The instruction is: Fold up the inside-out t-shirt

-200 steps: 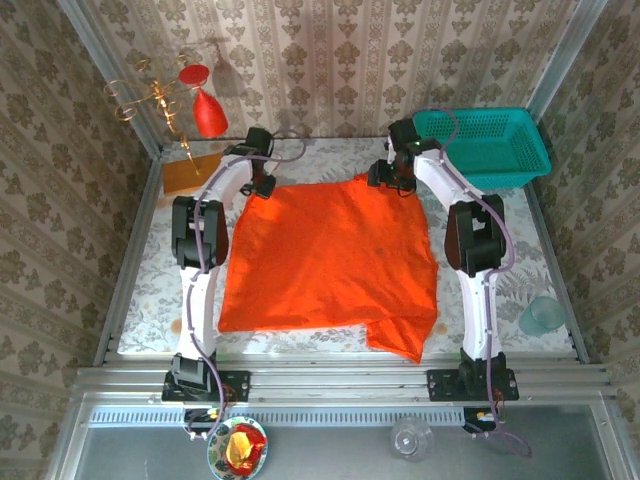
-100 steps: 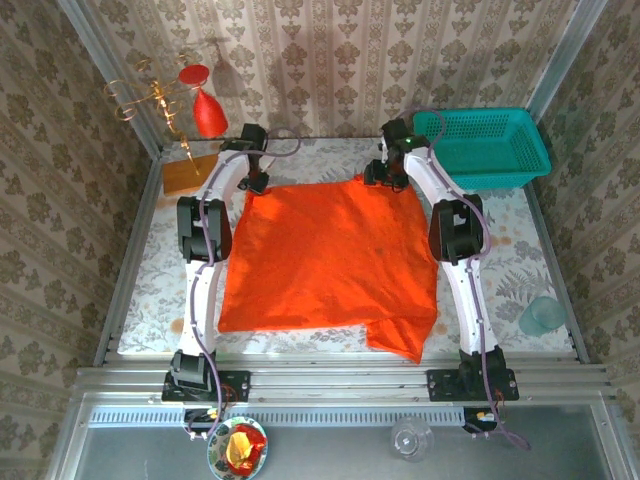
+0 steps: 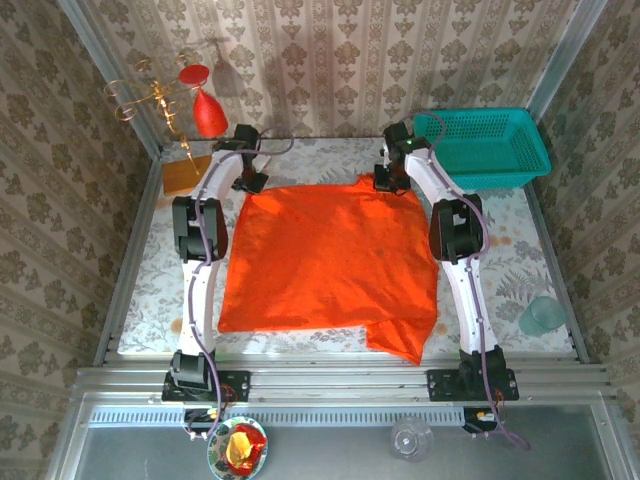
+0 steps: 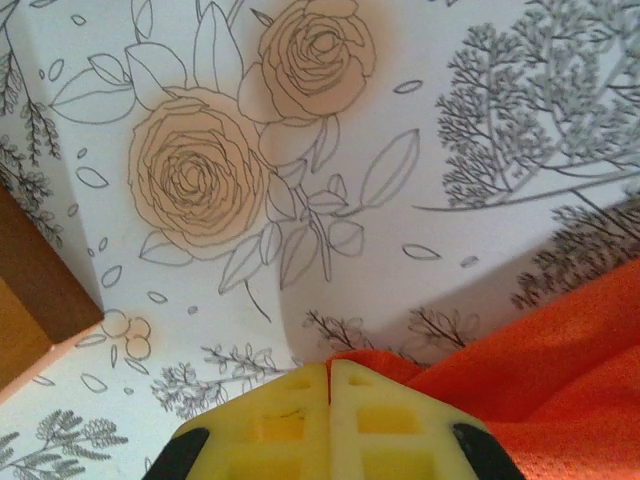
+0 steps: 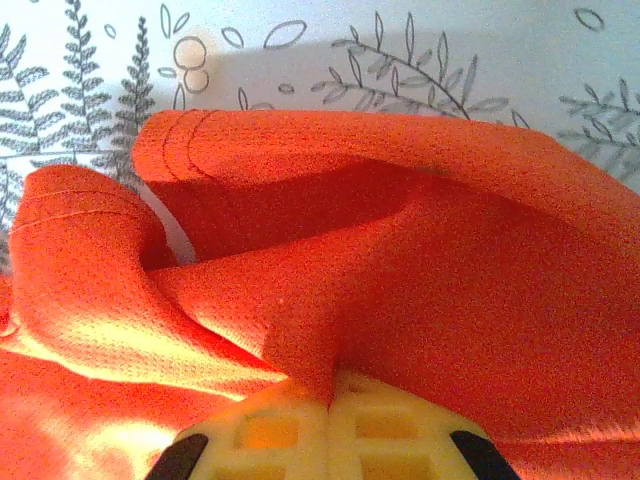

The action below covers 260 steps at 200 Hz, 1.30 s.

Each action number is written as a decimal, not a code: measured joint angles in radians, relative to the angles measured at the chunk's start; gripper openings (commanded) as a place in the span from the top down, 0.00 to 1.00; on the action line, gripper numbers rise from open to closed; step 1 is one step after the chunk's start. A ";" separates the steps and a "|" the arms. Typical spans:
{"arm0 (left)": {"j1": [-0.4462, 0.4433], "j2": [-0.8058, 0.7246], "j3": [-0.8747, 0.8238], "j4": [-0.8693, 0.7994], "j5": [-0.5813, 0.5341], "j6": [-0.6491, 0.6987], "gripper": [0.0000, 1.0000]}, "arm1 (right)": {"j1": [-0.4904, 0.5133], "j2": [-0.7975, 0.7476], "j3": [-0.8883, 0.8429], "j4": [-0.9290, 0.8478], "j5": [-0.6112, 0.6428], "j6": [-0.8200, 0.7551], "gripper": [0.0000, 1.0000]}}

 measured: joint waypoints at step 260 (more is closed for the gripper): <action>0.116 -0.383 -0.370 0.060 0.166 -0.401 0.54 | 0.013 -0.185 -0.077 0.060 0.045 0.097 0.41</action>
